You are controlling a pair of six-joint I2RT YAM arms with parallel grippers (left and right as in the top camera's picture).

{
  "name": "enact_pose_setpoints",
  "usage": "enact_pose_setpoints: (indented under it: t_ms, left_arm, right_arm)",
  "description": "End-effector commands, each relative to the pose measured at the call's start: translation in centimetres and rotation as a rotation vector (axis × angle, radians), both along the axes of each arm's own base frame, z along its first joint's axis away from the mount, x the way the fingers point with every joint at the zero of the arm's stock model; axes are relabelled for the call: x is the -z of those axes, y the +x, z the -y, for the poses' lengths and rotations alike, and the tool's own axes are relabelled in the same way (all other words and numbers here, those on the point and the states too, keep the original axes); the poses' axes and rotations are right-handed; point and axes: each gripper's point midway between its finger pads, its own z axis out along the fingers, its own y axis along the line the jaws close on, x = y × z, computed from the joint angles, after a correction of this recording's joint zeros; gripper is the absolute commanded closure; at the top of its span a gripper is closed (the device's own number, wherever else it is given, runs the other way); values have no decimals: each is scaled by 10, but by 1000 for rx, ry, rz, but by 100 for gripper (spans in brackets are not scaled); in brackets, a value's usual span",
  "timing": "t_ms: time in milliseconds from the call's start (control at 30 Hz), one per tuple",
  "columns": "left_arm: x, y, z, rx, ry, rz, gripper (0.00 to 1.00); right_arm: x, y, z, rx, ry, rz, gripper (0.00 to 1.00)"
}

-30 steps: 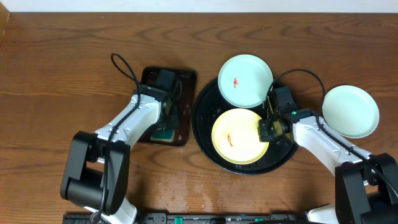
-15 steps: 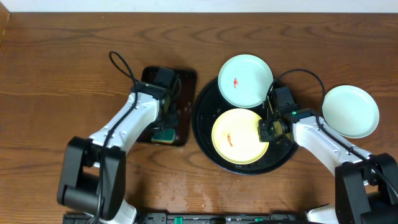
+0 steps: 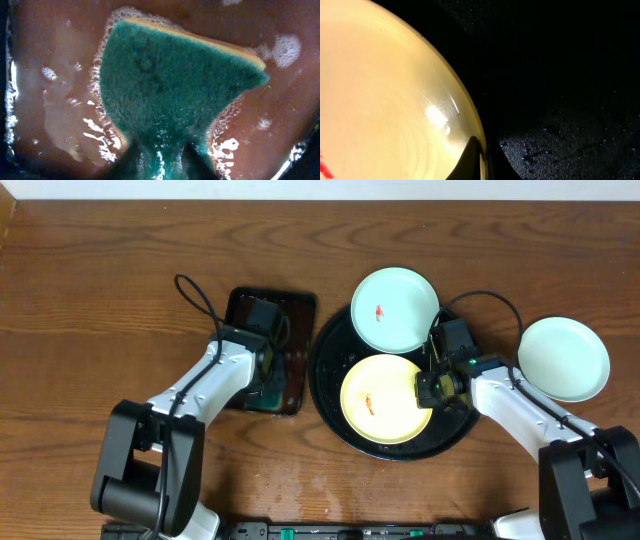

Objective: Clean dirty plates on tray and stack at the side
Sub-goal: 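Dip the sponge in the black tray water with the left gripper, then scrub the yellow plate with the sponge while right gripper holds it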

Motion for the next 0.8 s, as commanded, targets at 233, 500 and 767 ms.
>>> enact_pose_setpoints:
  t_ms: [233,500,767]
  left_arm:
    - [-36,9,2,2,3,2,93]
    - [-105,30,5,48,7,165,93]
    - [-103,25,3,48,23,143,92]
  right_arm:
    - [11,-8,6,18,-25,-38,99]
    - [10,-6,5,18,-21,-28,99]
    - [10,-6,6,18,-22,-31,99]
